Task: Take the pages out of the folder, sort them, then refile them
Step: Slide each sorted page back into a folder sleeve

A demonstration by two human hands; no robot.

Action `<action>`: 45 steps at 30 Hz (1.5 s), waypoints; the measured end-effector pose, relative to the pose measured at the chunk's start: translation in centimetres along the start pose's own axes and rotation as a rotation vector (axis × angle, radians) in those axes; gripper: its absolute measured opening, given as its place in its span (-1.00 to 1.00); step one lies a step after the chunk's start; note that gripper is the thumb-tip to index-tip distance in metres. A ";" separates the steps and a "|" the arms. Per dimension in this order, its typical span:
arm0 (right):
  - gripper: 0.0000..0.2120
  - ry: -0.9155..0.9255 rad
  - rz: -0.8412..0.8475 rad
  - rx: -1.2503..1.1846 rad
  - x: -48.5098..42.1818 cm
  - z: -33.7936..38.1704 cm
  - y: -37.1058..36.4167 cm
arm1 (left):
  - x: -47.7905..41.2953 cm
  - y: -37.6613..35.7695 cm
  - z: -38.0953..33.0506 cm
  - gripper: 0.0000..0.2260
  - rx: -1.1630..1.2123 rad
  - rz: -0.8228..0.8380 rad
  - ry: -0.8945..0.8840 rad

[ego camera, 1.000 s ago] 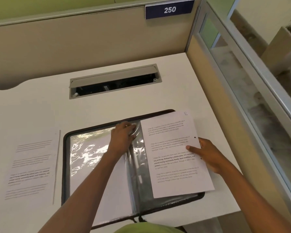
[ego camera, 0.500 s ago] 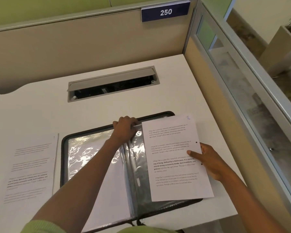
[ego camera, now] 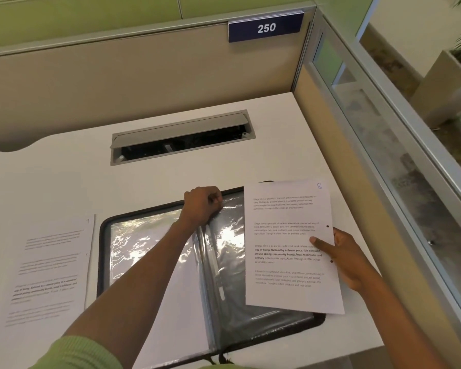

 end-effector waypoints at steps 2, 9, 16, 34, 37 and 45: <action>-0.69 0.012 -0.056 0.003 -0.3 0.5 0.9 | 0.0 -0.2 -0.1 -0.94 0.013 0.006 0.018; -0.72 0.052 -0.156 0.027 -1.9 2.9 2.7 | 0.3 -0.4 -0.4 -0.91 -0.145 -0.064 -0.115; -0.74 0.198 -0.267 0.029 -3.4 9.1 2.4 | 2.6 -0.2 -2.0 -0.93 -0.362 -0.212 -0.365; -0.73 0.685 -0.220 0.394 -8.5 28.8 -5.1 | 3.9 -0.8 -1.2 -0.90 -0.433 -0.182 -0.554; -0.71 0.691 -0.161 0.462 -9.4 29.5 -6.6 | 4.0 -0.7 -1.3 -0.94 -0.407 -0.200 -0.591; -0.68 0.693 -0.062 0.612 -11.3 29.9 -9.7 | 4.0 0.1 -1.6 -0.90 -0.380 -0.207 -0.645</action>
Point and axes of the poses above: each hand's wrist, its own x-axis away from the middle knuckle, its own y-axis out of the back of the hand, z = x × y, the point moved 8 cm from there along -x, towards the middle knuckle, and after that the axes turned 15 degrees about x, right-handed, at the moved point
